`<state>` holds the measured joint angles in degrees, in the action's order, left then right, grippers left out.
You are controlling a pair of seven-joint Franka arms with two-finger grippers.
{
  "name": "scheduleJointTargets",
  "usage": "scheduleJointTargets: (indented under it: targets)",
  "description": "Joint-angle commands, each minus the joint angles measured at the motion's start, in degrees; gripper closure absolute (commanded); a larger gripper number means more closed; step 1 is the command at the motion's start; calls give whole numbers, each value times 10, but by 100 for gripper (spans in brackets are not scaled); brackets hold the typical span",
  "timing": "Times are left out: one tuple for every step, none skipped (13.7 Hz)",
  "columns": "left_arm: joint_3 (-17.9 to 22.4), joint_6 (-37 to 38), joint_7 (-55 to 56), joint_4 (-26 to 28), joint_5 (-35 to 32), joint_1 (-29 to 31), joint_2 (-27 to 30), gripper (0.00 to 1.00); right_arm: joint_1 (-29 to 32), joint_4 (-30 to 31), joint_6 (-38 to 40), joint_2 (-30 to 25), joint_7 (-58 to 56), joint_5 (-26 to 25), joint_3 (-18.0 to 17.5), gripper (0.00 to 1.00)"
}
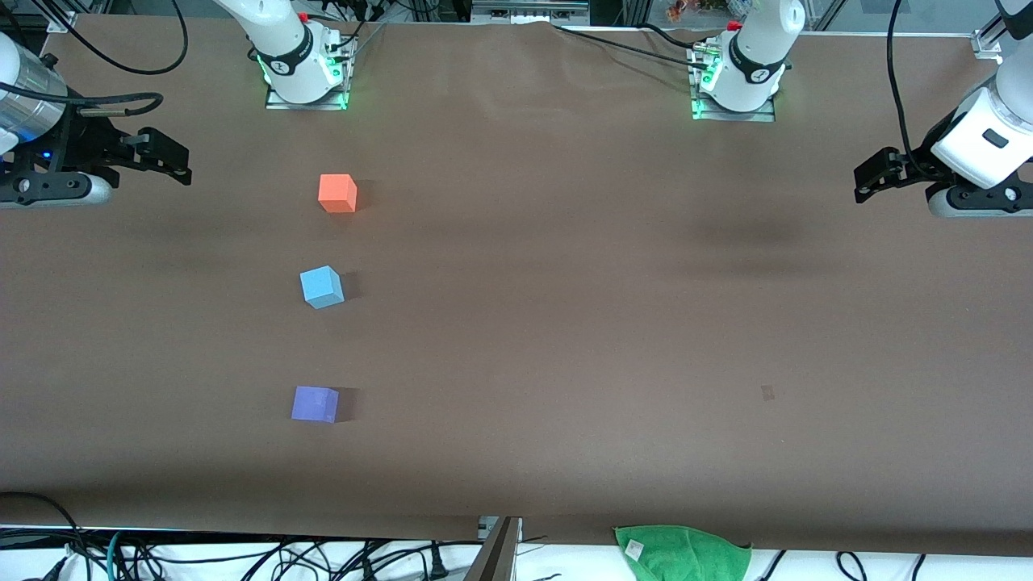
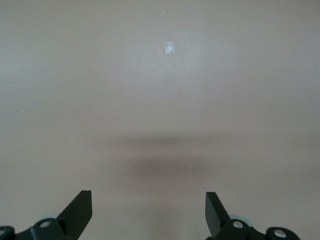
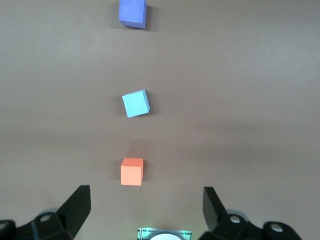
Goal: Place blue block between orange and purple blocks
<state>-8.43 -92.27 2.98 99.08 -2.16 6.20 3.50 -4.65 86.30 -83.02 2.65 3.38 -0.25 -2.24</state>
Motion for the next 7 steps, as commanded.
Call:
scheduleJointTargets:
  targets:
    - [-4,10,-10,-6,10,7,5,0,6,5,2,-4,-11,-5,-5,1]
    - [-4,10,-10,-6,10,7,5,0,6,5,1,-4,-11,-5,-5,1]
    - [-4,10,-10,-6,10,7,5,0,6,5,1,-4,-11,-5,-5,1]
    - [-4,10,-10,-6,10,7,5,0,5,5,1,-3,-10,-5,-5,1]
    - [-4,10,-10,-6,10,7,5,0,3,5,2,-3,-11,-6,-6,1]
    - [-4,10,-10,-6,10,7,5,0,4,3,1,-2,-11,-5,-6,1]
    - [-4,10,-10,-6,10,7,5,0,5,-1,3,2,-13,-4,-5,1]
